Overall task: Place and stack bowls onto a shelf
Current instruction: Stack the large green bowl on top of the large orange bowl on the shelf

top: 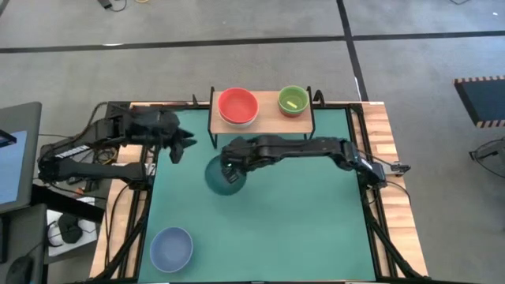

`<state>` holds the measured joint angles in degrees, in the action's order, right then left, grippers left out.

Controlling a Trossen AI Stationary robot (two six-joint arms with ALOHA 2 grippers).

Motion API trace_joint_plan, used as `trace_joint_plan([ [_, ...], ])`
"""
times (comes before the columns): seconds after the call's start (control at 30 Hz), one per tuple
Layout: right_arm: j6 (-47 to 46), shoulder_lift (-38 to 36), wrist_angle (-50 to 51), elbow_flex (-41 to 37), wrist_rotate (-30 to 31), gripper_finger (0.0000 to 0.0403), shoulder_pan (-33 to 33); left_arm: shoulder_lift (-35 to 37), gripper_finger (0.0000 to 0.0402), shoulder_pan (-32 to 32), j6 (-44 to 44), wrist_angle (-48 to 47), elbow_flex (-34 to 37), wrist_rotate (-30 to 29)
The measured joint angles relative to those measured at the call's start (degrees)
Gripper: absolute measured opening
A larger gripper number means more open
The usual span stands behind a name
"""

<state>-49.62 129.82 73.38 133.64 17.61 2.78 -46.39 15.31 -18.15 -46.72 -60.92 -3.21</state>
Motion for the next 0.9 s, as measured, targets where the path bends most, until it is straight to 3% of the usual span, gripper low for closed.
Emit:
trace_joint_plan([
  [0.13,-1.45,-4.93,2.55,0.0,-0.29,0.0031,0.46,-2.31,0.013,-0.03,0.24,10.17,-1.74,4.89],
  [0.4,-5.54,-10.2,8.89,0.0,7.63,0.0026,3.61,-11.78,0.013,-2.75,2.8,16.13,-4.63,3.95],
  [0.73,-6.98,-9.75,12.69,-0.02,6.71,0.003,3.8,-21.43,0.013,-8.66,10.06,12.62,-12.23,-1.34],
  [0.9,-6.85,-9.75,13.11,-0.02,6.7,0.0032,3.85,-24.42,0.013,-9.01,10.45,9.52,-13.72,0.77],
])
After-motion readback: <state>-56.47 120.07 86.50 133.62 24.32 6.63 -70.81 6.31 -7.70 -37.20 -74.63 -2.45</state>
